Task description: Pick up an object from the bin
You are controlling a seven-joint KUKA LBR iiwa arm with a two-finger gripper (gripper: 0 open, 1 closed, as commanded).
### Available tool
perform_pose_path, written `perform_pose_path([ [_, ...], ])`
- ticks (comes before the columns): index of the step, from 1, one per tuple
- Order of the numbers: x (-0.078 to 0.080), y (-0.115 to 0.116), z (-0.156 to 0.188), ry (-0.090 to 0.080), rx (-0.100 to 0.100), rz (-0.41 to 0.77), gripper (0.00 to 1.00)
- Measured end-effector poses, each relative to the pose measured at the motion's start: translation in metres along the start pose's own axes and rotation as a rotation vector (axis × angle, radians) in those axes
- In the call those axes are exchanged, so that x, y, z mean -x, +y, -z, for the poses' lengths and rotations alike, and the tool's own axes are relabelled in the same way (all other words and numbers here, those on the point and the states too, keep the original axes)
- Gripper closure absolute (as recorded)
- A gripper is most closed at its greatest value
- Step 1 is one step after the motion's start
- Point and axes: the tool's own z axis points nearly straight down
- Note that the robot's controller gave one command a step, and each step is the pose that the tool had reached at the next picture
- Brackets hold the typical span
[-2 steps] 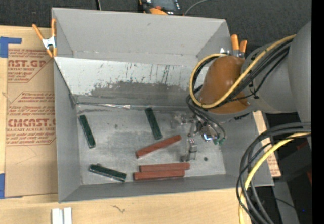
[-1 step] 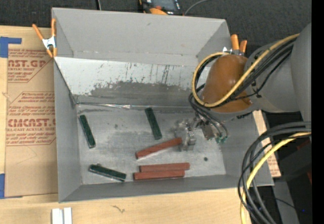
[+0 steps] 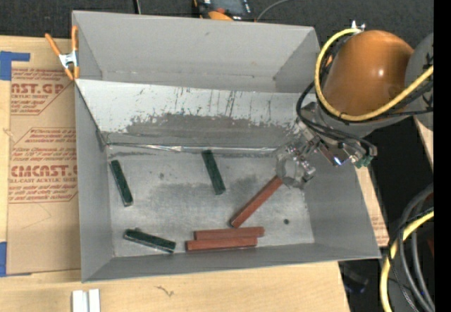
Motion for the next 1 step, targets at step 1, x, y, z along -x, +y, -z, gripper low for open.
perform_pose_path([
  [1, -0.0006, 0.0011, -0.0024, 0.003, 0.004, -0.001, 0.00],
])
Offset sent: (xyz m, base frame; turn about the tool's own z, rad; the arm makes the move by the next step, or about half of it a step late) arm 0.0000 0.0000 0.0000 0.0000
